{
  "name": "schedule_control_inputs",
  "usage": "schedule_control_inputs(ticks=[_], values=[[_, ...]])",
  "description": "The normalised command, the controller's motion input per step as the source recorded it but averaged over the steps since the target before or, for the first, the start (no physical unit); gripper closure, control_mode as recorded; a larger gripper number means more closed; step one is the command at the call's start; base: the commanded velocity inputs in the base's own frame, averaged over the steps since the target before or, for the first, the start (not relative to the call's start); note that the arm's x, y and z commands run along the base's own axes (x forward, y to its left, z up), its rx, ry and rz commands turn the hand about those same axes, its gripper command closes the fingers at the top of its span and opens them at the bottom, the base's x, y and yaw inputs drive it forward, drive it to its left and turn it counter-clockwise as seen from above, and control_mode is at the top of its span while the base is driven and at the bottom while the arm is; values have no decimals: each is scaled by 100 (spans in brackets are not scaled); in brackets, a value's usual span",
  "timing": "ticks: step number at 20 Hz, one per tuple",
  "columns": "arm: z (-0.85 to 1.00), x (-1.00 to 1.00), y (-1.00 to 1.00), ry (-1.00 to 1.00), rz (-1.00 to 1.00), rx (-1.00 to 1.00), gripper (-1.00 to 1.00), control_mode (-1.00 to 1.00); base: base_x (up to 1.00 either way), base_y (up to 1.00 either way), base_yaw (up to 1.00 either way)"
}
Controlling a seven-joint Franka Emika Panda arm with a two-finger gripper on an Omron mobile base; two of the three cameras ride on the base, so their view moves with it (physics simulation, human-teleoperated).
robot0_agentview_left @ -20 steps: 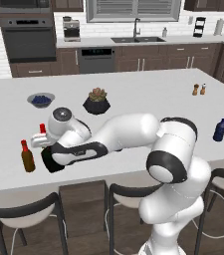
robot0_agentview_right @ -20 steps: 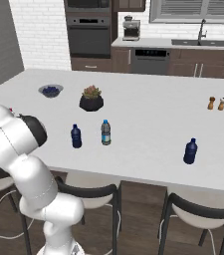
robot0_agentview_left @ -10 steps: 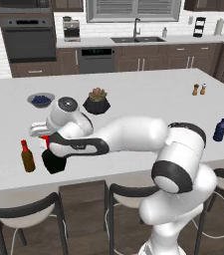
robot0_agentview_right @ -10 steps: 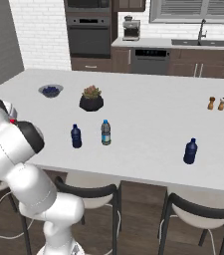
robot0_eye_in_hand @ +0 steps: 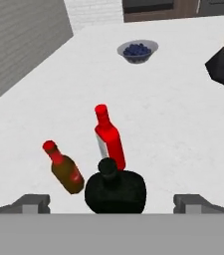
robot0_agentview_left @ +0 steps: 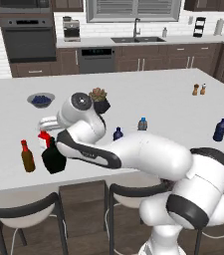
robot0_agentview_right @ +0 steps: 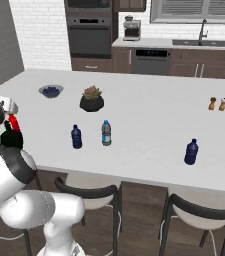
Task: Move the plastic bottles in the middle to the plastics group, and the glass bottles in the middle to the glass group.
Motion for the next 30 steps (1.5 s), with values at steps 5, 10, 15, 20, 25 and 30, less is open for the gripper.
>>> schedule_control_inputs(ticks=[5, 10, 15, 20, 25, 30], values=[[9, -41, -81, -1, 0, 0, -100, -100, 0, 0, 0], [13, -33, -91, 0, 0, 0, -100, -100, 0, 0, 0], [12, -13, -86, 1, 0, 0, -100, -100, 0, 0, 0], [15, 1, -73, 4, 0, 0, -100, -100, 0, 0, 0], [7, 20, -68, 8, -3, -4, -100, -100, 0, 0, 0], [0, 63, -42, 46, -23, -14, -100, -100, 0, 0, 0]])
